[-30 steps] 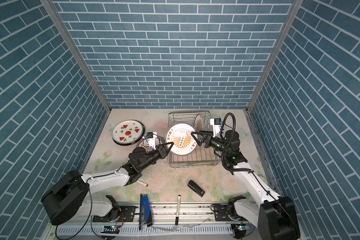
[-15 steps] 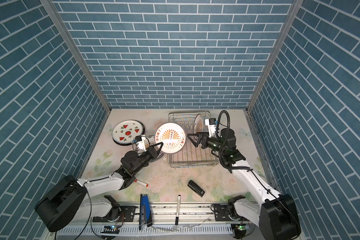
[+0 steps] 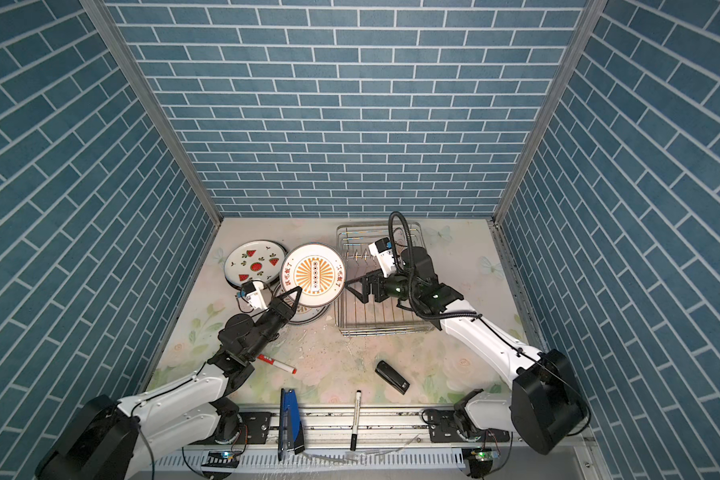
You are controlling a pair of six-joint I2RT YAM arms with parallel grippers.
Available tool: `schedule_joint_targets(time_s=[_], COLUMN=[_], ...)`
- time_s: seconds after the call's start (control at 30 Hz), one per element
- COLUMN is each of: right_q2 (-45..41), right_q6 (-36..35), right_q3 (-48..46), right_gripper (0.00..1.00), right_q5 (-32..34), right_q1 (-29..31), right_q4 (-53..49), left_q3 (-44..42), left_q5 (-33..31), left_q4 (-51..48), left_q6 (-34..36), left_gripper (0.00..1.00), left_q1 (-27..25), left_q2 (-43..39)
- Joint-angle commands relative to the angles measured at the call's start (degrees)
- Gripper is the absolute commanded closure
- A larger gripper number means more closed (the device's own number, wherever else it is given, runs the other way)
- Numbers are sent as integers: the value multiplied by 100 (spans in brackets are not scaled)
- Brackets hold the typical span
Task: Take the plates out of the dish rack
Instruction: 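Carry the sunburst plate with the left gripper over the table stack while right releases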
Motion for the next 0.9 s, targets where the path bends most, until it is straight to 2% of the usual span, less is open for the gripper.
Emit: schedule_joint_targets(time_s=[0.0, 0.1, 0.2, 0.33, 0.43, 0.53, 0.87], right_q2=[179, 338, 487, 656, 705, 867, 1397], right_q6=[-610, -665, -692, -748, -869, -1285, -1399], right_q3=[395, 542, 662, 813, 829, 1078, 1593], right_gripper=[1, 1, 1, 1, 1, 1, 1], right_q5=[683, 1031, 1234, 1468, 1397, 1396, 1492], right_q1=[255, 441, 564, 734, 867, 1129, 1406], right_q4=[-582, -697, -784, -787, -654, -959, -1208], left_q3=[-125, -49, -244, -274, -368, -339, -316], left_q5=[-294, -389, -427, -459, -426, -445, -152], left_q4=[-620, -1436, -1431, -1929, -1927, -2075, -1377], left_q6=[-49, -58, -238, -402, -528, -515, -797], left_gripper=[100, 100, 100, 100, 100, 100, 100], left_q1=[92, 220, 334, 568, 725, 855, 1097], left_q2=[-498, -949, -1176, -1397, -1389, -1255, -31])
